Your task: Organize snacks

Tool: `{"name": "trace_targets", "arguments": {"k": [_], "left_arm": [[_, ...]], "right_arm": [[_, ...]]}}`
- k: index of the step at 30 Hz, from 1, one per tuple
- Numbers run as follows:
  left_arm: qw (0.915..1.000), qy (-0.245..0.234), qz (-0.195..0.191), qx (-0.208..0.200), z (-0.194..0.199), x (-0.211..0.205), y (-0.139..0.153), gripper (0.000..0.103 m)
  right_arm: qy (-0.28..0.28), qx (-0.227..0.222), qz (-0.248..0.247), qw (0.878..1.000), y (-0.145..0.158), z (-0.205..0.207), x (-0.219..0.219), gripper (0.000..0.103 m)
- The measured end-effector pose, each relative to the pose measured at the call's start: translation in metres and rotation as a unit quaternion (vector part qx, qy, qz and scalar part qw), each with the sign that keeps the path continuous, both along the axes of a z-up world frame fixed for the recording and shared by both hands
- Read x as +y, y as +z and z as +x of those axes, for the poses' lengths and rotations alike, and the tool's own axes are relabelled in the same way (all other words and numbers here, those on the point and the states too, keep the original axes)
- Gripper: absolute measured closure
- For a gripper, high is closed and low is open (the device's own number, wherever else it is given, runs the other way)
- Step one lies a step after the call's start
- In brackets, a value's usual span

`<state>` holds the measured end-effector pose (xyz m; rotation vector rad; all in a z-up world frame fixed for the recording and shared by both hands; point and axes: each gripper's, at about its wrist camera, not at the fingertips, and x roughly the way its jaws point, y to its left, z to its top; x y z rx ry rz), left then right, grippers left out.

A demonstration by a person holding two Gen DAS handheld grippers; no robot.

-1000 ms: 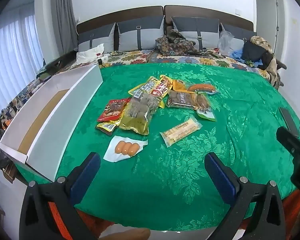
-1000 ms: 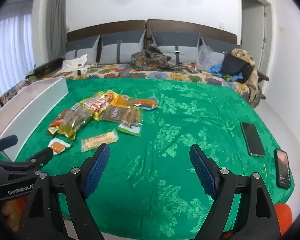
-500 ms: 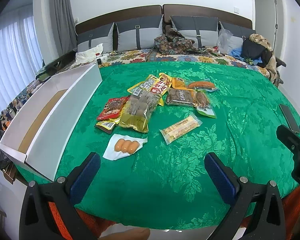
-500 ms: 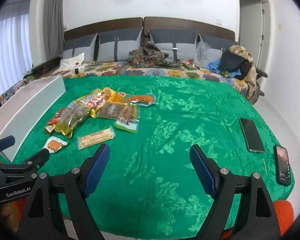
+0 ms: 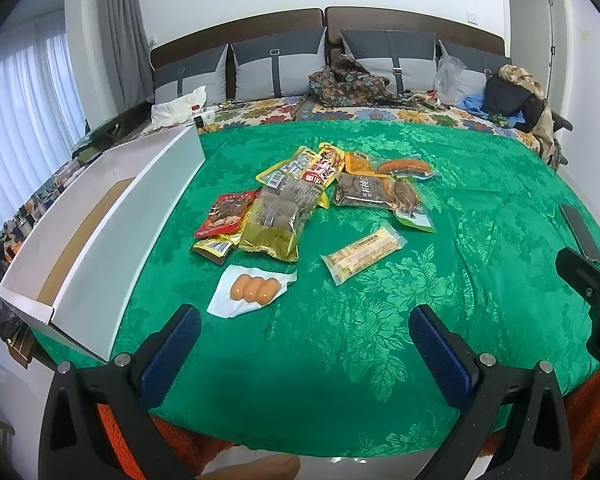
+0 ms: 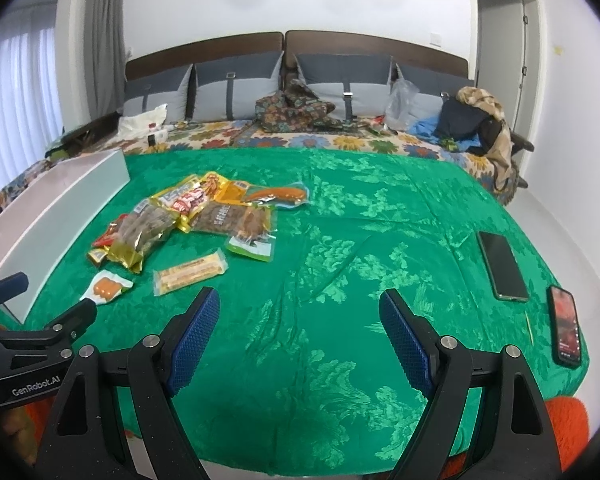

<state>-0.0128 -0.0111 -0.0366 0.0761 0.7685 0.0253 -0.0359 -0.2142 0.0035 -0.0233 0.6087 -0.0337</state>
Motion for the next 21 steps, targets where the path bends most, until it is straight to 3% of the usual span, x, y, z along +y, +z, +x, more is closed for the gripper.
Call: {"name": "trace_targets", "arguments": {"k": [21], "left_arm": [[0.9998, 0.0, 0.009, 0.017, 0.007, 0.0, -0.016, 0.0]], "right_arm": [[-0.003, 0.021, -0.002, 1.0, -0.012, 0.006, -0.004, 0.018]]}}
